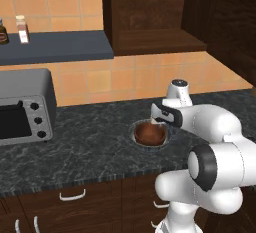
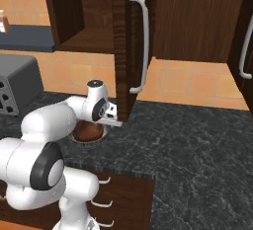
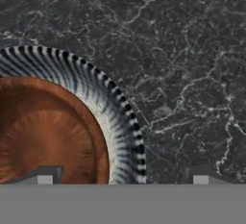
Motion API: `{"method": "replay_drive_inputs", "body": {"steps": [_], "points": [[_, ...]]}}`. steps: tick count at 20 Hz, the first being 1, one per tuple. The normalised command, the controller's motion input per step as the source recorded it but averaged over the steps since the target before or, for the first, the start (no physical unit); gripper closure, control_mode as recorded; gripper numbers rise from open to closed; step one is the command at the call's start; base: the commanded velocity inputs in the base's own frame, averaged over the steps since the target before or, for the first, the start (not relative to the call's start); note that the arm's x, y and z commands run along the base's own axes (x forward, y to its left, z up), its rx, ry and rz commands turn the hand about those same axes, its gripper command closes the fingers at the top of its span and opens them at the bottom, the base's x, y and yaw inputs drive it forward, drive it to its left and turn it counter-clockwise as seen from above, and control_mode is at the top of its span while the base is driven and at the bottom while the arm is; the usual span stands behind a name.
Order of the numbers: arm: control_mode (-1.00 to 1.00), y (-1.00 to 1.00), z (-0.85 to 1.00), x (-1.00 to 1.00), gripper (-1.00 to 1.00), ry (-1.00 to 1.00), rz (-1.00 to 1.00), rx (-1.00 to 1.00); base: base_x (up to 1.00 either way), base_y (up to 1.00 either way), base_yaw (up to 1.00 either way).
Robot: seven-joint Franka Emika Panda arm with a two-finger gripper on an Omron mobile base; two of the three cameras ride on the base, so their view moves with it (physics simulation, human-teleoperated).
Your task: Pick up the bowls on the counter and stack them on top of one another in the open cabinet. Place the smaller bowl on top of the larger bowl.
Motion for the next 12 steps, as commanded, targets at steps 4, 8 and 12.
{"method": "replay_drive_inputs", "body": {"steps": [4, 8, 12], "points": [[-1.00, 0.00, -0.51, 0.00, -1.00, 0.11, 0.00, -0.01, 0.00, 0.00, 0.00], [-1.00, 0.04, -0.59, 0.00, -1.00, 0.08, 0.00, 0.00, 0.00, 0.00, 0.00], [-1.00, 0.13, -0.54, 0.00, 1.00, 0.02, 0.00, 0.00, 0.00, 0.00, 0.00]]}}
